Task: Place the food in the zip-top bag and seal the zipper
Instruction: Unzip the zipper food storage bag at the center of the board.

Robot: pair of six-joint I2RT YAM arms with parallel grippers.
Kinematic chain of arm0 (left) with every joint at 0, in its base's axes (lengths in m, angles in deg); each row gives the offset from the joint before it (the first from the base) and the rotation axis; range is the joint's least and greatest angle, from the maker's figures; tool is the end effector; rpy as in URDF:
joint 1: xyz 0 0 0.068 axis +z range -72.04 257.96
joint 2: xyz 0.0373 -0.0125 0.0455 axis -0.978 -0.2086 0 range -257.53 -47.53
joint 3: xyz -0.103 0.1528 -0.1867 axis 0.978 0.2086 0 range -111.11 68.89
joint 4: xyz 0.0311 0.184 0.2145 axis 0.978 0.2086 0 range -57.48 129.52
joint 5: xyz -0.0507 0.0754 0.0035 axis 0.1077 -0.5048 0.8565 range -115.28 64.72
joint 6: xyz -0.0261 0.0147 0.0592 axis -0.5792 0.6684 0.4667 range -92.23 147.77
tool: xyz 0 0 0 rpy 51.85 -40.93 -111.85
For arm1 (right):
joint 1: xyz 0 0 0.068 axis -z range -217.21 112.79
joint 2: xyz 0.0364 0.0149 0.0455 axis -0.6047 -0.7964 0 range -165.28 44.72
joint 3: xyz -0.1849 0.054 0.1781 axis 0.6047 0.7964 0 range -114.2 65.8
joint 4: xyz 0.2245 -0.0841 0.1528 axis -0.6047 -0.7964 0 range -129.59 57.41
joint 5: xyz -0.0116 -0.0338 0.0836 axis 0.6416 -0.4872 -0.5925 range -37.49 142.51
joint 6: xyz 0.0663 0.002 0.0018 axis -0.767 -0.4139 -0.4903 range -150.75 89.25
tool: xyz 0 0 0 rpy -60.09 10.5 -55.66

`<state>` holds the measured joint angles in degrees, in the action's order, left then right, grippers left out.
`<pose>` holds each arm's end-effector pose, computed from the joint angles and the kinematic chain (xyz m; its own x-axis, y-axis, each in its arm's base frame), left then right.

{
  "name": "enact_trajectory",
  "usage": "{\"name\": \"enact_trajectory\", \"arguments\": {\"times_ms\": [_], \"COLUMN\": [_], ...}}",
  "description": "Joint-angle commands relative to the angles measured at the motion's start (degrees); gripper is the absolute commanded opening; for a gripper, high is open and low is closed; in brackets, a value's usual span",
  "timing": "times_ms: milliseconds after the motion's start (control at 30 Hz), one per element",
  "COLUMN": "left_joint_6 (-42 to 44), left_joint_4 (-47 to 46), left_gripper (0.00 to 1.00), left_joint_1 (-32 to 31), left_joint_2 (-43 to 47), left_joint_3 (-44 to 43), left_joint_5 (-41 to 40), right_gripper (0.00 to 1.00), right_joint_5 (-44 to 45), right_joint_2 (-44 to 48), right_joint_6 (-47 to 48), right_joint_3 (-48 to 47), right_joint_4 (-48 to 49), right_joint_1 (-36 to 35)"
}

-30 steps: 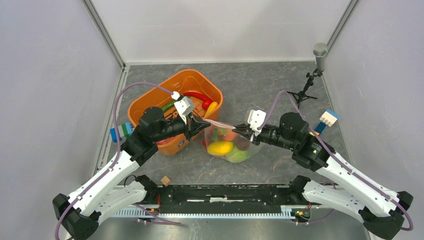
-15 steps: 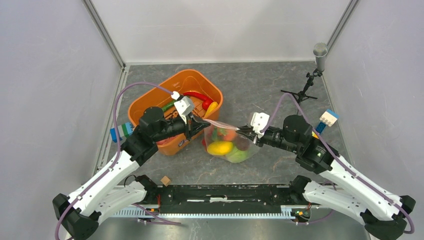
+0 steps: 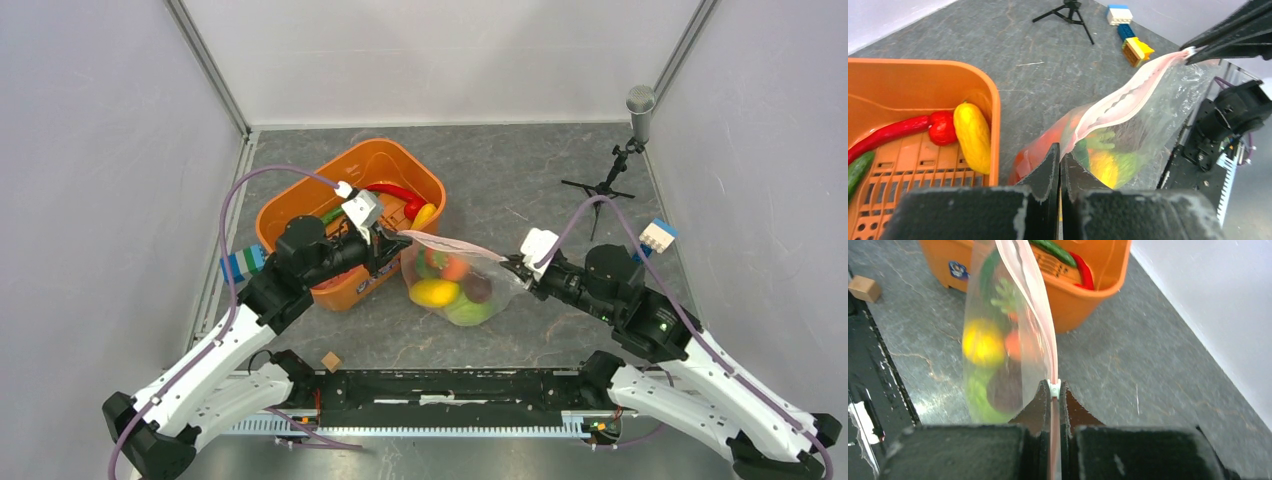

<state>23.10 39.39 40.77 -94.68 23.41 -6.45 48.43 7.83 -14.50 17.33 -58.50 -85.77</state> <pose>0.1819 -0.1594 0.3328 -0.1854 0.0440 -0.9817 0.8140 0.5665 -0.1284 0.1241 0.1461 0.3469 0.0649 -0.3484 -0.9351 -0.8075 0.5322 -0.2543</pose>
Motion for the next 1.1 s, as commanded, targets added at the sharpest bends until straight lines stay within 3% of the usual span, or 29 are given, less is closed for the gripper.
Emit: {"name": "enact_trajectory", "arguments": {"times_ms": [0, 267, 633, 867, 1067], "left_joint_6": [-0.13, -2.2, -3.13, -4.01, -4.96], "left_joint_4": [-0.77, -0.56, 1.56, 0.87, -2.18], "left_gripper": [0.02, 0.02, 0.02, 0.02, 0.02], "left_joint_1": [1.46, 1.98, 3.37, 4.23, 4.32], "left_joint_2": [2.07, 1.98, 1.73, 0.31, 1.32], "left_joint_3": [-0.85, -0.67, -0.97, -1.02, -0.2], "left_joint_5": [-9.56, -15.09, -18.57, -16.66, -11.37], "right_gripper": [0.0, 0.0, 0.0, 0.0, 0.02], "right_joint_5": [9.2, 9.37, 14.78, 13.02, 8.72], "right_joint_2": [4.56, 13.64, 15.1, 13.68, 12.0], "right_joint_6": [-3.7, -9.49, -9.97, -9.85, -10.71], "right_joint_3": [0.82, 1.21, -1.56, -0.27, 2.89], "right_joint_4": [-8.68, -14.12, -19.35, -18.01, -8.3], "right_joint_1": [0.8, 0.8, 0.63, -0.01, 0.06]}}
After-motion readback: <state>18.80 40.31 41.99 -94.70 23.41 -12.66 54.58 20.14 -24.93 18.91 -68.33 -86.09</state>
